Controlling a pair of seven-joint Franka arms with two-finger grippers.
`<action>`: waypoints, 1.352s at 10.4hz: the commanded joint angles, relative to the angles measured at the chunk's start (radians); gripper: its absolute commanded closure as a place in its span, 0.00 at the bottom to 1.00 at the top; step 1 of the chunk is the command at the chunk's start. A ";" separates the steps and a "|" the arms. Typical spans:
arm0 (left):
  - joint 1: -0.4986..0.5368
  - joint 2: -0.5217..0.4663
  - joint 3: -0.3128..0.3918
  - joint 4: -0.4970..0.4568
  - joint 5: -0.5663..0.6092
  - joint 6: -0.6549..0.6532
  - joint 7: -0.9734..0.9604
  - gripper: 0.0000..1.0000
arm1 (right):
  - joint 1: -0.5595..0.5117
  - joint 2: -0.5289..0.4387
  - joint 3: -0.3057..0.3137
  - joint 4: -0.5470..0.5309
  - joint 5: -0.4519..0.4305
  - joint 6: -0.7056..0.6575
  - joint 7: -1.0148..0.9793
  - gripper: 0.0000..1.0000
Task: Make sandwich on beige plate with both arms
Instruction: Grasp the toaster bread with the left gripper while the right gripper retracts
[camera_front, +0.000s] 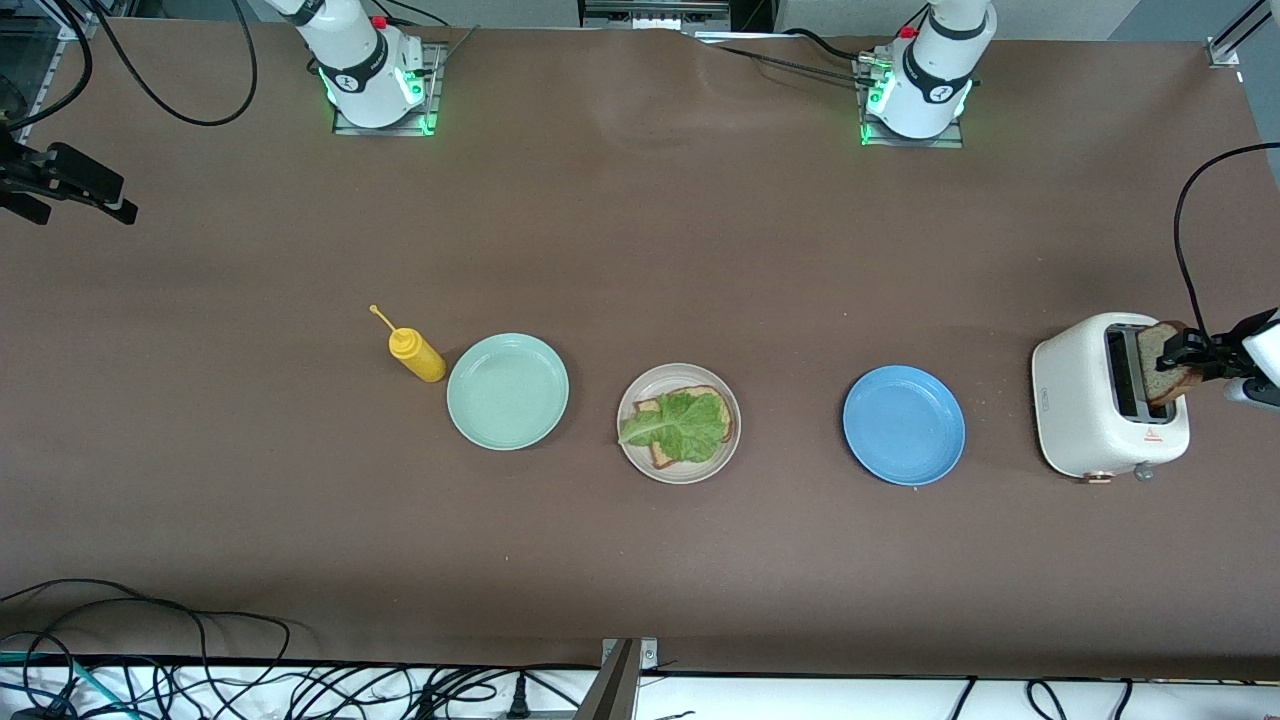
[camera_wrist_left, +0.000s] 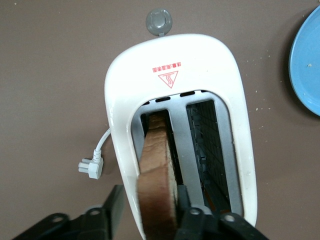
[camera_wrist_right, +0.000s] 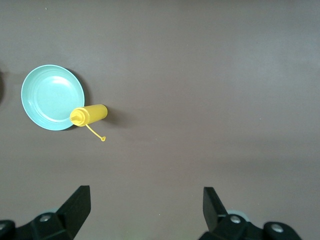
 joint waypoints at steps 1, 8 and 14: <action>0.001 -0.020 0.001 0.002 -0.003 -0.003 0.020 1.00 | 0.011 0.062 0.002 0.033 -0.019 -0.023 0.025 0.00; -0.008 -0.034 -0.001 0.197 -0.213 -0.292 -0.164 1.00 | -0.012 0.092 -0.048 0.125 -0.021 -0.029 0.028 0.00; -0.026 -0.050 -0.012 0.240 -0.465 -0.357 -0.445 1.00 | 0.020 0.095 -0.039 0.129 -0.064 -0.023 0.026 0.00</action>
